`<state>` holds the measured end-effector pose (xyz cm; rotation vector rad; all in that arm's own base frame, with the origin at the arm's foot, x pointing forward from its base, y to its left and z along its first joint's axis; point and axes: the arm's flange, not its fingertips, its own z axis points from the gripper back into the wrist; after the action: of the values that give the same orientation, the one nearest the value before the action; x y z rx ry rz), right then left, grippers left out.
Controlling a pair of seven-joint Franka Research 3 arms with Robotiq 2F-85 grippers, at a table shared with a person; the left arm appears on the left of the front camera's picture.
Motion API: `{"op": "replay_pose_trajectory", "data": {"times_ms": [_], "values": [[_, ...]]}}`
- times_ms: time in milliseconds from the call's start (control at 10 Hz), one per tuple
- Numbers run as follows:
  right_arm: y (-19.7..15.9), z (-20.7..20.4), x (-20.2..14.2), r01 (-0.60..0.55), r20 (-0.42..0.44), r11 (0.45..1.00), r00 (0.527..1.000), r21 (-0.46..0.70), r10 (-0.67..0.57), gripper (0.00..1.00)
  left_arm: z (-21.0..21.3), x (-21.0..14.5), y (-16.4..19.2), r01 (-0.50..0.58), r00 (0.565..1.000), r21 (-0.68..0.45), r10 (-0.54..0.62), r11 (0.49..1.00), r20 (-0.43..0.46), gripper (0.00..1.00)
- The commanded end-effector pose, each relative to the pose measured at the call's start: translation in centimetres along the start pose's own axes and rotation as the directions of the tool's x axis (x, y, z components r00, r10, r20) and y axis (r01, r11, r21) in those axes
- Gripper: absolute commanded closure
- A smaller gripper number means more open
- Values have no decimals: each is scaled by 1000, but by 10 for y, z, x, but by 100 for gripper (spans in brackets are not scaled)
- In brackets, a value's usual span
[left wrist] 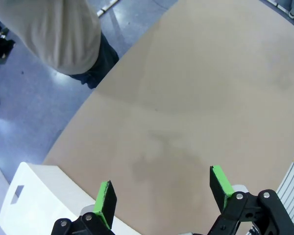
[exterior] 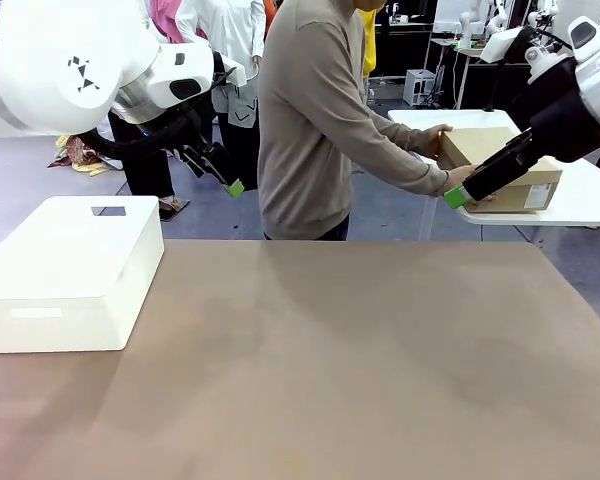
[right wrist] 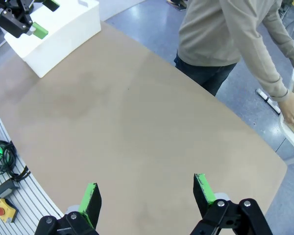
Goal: Pack the shoes into the box.
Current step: Press down on the lid of the Shoes Box.
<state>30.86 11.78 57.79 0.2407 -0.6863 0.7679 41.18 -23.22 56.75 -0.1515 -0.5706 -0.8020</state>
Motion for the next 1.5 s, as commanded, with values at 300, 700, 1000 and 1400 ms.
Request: {"op": "replay_pose_trajectory", "data": {"times_ms": [300, 700, 1000, 1400], "values": [[0, -2, 0, 19, 9, 1000, 1000, -18, -19, 0, 2, -1, 1, -2, 1000, 9, 3, 1000, -1, 0], [0, -2, 0, 19, 9, 1000, 1000, -18, -19, 0, 2, -1, 1, -2, 1000, 9, 3, 1000, -1, 0], [0, -2, 0, 19, 9, 1000, 1000, -18, -19, 0, 2, -1, 1, -2, 1000, 9, 3, 1000, -1, 0], [0, -2, 0, 19, 9, 1000, 1000, -18, -19, 0, 2, -1, 1, -2, 1000, 9, 3, 1000, -1, 0]]}}
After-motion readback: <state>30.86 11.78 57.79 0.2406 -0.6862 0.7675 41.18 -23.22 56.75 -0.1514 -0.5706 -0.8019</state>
